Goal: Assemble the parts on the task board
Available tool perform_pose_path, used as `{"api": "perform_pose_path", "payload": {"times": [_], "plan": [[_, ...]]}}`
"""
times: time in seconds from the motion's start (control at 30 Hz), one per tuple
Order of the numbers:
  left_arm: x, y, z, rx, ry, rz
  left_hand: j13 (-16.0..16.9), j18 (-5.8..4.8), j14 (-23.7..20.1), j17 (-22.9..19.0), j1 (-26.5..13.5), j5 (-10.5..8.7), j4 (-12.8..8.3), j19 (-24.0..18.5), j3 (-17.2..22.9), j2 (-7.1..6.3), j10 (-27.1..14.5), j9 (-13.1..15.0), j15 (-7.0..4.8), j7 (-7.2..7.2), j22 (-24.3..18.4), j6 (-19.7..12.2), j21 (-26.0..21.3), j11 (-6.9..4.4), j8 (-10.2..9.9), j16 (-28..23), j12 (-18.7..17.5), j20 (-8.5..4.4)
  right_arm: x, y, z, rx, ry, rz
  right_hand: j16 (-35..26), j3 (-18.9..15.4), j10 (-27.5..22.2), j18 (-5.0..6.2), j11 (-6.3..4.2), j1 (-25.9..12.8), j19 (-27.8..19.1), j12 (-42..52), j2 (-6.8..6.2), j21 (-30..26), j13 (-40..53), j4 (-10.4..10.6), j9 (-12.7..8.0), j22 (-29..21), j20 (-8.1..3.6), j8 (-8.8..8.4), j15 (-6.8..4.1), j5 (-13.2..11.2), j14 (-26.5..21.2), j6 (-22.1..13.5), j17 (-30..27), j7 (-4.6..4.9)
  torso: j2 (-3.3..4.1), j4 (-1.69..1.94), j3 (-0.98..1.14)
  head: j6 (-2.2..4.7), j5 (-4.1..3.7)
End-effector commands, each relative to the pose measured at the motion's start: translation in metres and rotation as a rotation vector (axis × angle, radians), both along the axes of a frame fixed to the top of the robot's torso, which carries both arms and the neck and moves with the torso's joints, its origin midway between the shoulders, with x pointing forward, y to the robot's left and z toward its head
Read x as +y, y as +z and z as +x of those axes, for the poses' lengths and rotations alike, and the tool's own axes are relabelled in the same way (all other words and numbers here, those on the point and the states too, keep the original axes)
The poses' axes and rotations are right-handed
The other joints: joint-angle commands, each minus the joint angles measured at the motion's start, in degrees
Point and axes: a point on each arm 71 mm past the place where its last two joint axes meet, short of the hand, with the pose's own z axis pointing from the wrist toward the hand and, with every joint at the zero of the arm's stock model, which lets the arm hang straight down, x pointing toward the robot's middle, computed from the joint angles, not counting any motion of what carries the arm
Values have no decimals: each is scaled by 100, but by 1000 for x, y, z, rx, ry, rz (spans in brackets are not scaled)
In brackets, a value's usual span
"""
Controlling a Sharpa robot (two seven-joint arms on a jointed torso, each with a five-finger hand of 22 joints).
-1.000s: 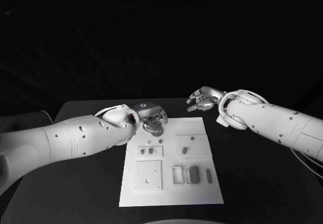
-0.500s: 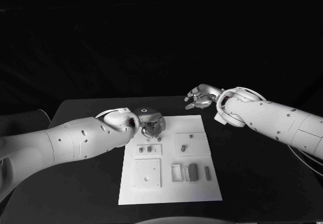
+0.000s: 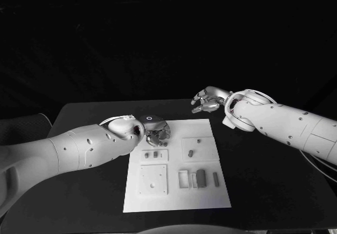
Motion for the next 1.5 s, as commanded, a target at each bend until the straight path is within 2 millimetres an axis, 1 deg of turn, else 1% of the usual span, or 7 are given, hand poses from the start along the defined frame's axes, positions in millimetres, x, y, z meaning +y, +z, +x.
{"api": "perform_pose_path", "payload": {"times": [0.03,0.17,0.5,0.73,1.17,1.4,1.5], "plan": [[-1,-2,-1,-6,-19,9,10,553,-4,6,-3,18,13,-5,8,51,-36,-12,25,183,114,184,33,82,-18,6,-8,54,0,1,-1,-4,8,2,24,7,-42,47,-3,-42,25,23,27,-17,-7,30,-7,22,-34,14,-47,31,9,-3,-7,46,1,-5,9,-8,-8],[1,-4,0,-3,-16,15,12,562,-1,7,9,24,7,-8,20,74,-34,-22,32,191,114,224,38,89,-5,3,-12,60,0,1,-1,-4,7,2,24,7,-42,47,-3,-42,26,24,27,-17,-8,31,-8,22,-34,15,-47,32,10,-3,-8,46,-3,4,10,-18,-18],[-2,-12,-2,-3,-14,15,20,590,10,17,26,32,-9,-12,52,134,-20,-38,65,227,113,447,63,123,80,1,-23,91,2,1,-3,-4,15,4,25,7,-41,47,-3,-44,27,25,25,-17,-9,33,-8,22,-35,16,-47,32,11,-2,-8,46,-3,-5,10,-34,-24],[-1,-18,-2,-12,2,17,21,597,16,18,20,50,0,-9,68,171,-15,-56,74,236,111,456,70,132,72,0,-26,101,3,2,-3,-5,17,5,26,7,-41,47,-4,-45,28,26,24,-16,-10,36,-9,22,-35,16,-47,32,11,-1,-9,46,-2,-5,11,-42,-40],[-2,-19,-1,-22,8,11,21,609,22,18,-8,52,22,-10,87,263,-12,-88,82,242,108,474,80,139,60,-7,-35,115,4,2,-3,-6,19,5,27,8,-40,47,-4,-46,29,28,21,-16,-12,39,-10,23,-37,17,-48,33,12,0,-10,45,-9,7,13,-59,-54],[0,-19,0,-27,18,11,21,612,23,18,-15,53,23,-10,88,277,-11,-98,83,245,108,465,82,141,51,-9,-37,118,3,2,-3,-6,18,5,28,8,-40,47,-4,-47,29,29,21,-16,-13,41,-10,23,-37,18,-48,33,13,1,-11,45,-15,0,14,-62,-57],[2,-19,1,-25,27,17,21,619,27,18,-10,53,2,-10,85,255,-7,-117,88,252,107,435,86,147,27,-10,-40,120,3,2,-3,-6,18,5,28,8,-40,47,-4,-47,30,29,21,-16,-14,42,-10,23,-38,18,-48,33,13,1,-11,45,-14,4,13,-65,-61]]}}
